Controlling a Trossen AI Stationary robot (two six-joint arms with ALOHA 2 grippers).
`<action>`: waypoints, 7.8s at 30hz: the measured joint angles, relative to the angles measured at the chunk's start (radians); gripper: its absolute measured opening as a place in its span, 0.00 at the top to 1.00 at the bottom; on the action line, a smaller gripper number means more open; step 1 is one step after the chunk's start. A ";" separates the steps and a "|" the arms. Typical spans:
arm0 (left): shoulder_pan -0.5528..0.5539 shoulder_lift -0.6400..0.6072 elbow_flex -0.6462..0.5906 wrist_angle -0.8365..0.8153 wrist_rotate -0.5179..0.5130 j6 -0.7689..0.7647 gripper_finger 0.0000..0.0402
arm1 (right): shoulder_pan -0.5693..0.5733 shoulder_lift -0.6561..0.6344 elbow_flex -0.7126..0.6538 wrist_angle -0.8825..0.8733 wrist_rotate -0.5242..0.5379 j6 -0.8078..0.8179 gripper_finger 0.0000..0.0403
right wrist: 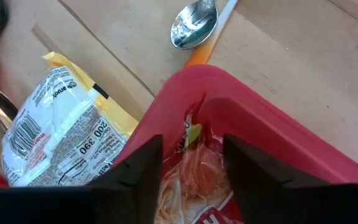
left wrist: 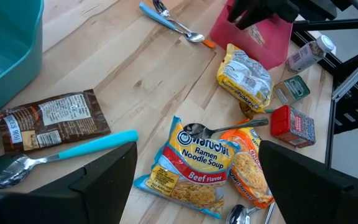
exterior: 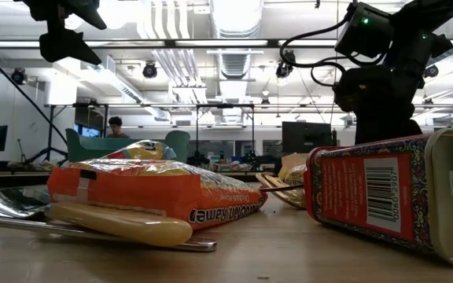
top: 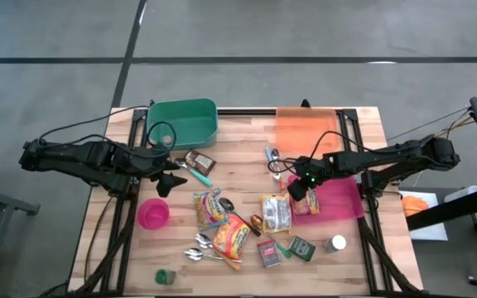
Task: Pick & Place Food Item
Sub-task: Put the red noodle pack into the pink bin, then put the orange spoon into the orange bin
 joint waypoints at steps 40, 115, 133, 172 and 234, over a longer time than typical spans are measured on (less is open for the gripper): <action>0.000 0.000 0.000 -0.002 0.000 0.011 0.16 | 0.166 -0.017 0.289 -0.291 -0.053 -0.144 0.42; 0.015 0.001 0.000 0.045 -0.022 0.161 0.16 | -0.227 0.503 0.621 -0.410 0.021 0.104 0.68; 0.016 0.001 0.000 0.045 -0.022 0.161 0.16 | -0.229 0.503 0.528 -0.318 0.094 0.190 0.53; 0.014 0.000 0.000 0.004 0.001 0.158 0.16 | -0.202 0.701 0.679 -0.391 0.180 0.069 0.86; 0.014 0.001 0.000 -0.019 0.001 0.157 0.16 | -0.238 0.663 0.568 -0.294 0.121 0.108 0.74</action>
